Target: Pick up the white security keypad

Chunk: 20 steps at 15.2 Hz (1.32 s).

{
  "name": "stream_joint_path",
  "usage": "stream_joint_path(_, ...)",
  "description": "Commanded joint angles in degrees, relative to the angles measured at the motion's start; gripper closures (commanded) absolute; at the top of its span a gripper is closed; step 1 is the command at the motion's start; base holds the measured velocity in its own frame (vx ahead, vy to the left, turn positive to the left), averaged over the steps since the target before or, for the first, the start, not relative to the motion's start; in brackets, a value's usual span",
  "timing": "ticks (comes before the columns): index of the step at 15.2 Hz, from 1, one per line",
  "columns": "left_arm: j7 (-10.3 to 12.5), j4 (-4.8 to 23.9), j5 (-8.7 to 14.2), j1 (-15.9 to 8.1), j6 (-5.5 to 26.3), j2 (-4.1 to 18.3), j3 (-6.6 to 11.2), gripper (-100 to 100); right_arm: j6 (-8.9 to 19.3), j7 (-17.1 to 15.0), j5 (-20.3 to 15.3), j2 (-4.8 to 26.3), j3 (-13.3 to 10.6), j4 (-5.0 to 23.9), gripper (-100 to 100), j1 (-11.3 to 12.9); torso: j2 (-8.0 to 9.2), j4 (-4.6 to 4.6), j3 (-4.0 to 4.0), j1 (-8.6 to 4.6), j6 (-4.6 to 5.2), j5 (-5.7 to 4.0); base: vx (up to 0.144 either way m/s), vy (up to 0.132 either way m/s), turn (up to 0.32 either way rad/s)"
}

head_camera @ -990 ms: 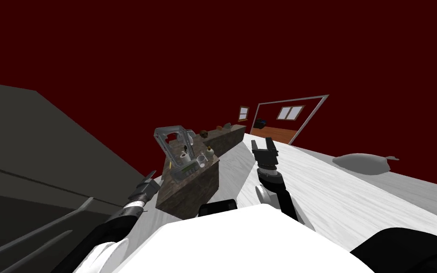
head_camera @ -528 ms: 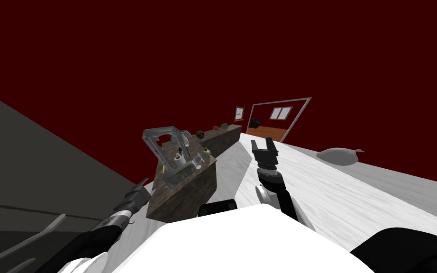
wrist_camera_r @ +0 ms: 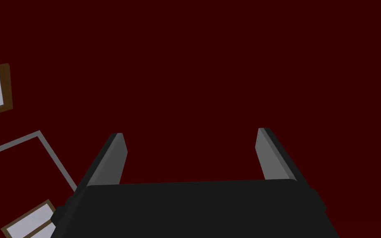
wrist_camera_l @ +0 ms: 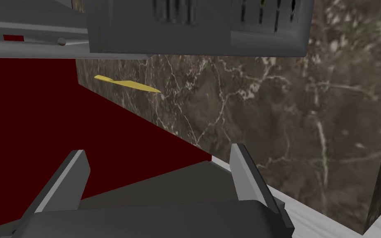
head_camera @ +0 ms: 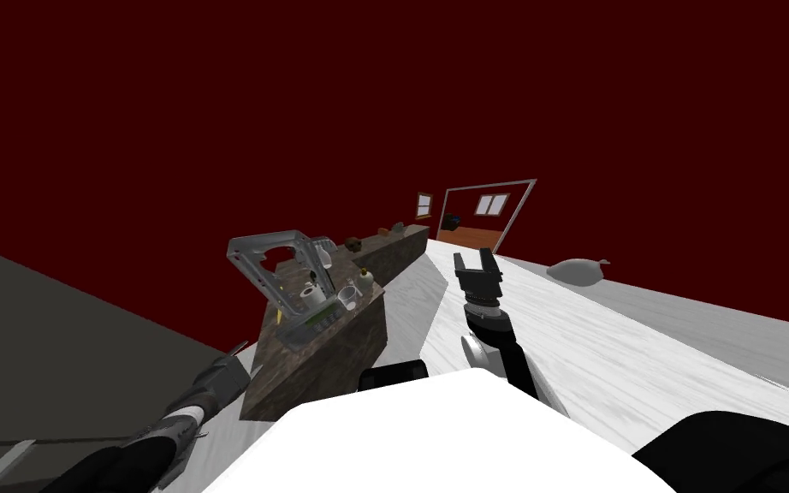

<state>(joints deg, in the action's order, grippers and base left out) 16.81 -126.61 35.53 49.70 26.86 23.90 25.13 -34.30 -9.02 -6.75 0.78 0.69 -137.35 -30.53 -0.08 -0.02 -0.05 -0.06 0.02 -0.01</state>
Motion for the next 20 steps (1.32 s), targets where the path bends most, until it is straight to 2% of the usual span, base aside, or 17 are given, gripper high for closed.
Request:
stream_joint_path(1,0.3,0.4,0.7,0.2,2.2,0.2,0.52,-100,0.0,0.0,0.0,0.0,0.0,0.0,0,0.0,0.0,0.0,0.0,0.0,0.0,0.0,0.022,-0.026,-0.063)
stream_joint_path(2,1.4,0.7,3.2,1.6,3.9,1.0,2.67,-100,0.0,0.0,0.0,0.0,0.0,0.0,0,0.0,-0.01,0.0,-0.01,-0.01,-0.02,0.0,0.024,-0.024,-0.127)
stream_joint_path(5,1.4,0.7,3.2,1.6,6.1,1.0,2.67,-100,0.0,0.0,0.0,0.0,0.0,0.0,0,0.0,0.0,0.0,0.0,0.01,-0.01,0.0,0.014,-0.012,-0.104)
stream_joint_path(6,2.5,1.0,5.8,3.0,8.0,1.8,4.81,-100,0.0,0.0,0.0,0.0,0.0,0.0,0,0.0,0.02,0.0,0.01,0.03,-0.03,0.01,0.021,-0.017,-0.182)
stream_joint_path(9,2.5,1.0,5.8,3.0,10.0,1.8,4.81,-100,0.0,0.0,0.0,0.0,0.0,0.0,0,0.0,-0.01,0.0,-0.01,0.02,-0.01,0.0,0.017,-0.013,-0.098)
stream_joint_path(10,3.6,1.4,8.3,4.4,12.1,2.5,6.95,-100,0.0,0.0,0.0,0.0,0.0,0.0,0,0.0,0.01,0.0,0.0,0.02,-0.04,0.0,0.034,-0.026,-0.162)
stream_joint_path(13,3.6,1.4,8.3,4.4,13.9,2.5,6.95,-100,0.0,0.0,0.0,0.0,0.0,0.0,0,0.0,-0.01,0.0,-0.01,0.01,-0.02,0.0,0.015,-0.01,-0.072)
stream_joint_path(14,4.7,1.7,10.8,5.8,16.1,3.2,9.08,-100,0.0,0.0,0.0,0.0,0.0,0.0,0,0.0,0.03,0.0,0.01,0.04,-0.03,0.01,0.009,0.0,-0.136)
stream_joint_path(17,4.7,1.7,10.8,5.8,17.8,3.2,9.08,-100,0.0,0.0,0.0,0.0,0.0,0.0,0,0.0,-0.05,-0.01,-0.03,0.0,0.0,0.0,0.035,-0.021,-0.153)
stream_joint_path(18,5.8,2.0,13.4,7.1,19.9,3.8,11.18,-100,0.0,0.0,0.0,0.0,0.0,0.0,0,0.0,-0.06,-0.01,-0.03,-0.02,-0.02,0.0,0.042,-0.02,-0.211)
stream_joint_path(20,5.8,2.0,13.4,7.1,21.7,3.8,11.18,-100,0.0,0.0,0.0,0.0,0.0,0.0,0,0.0,-0.09,-0.02,-0.05,-0.01,0.0,-0.01,0.034,-0.018,-0.122)
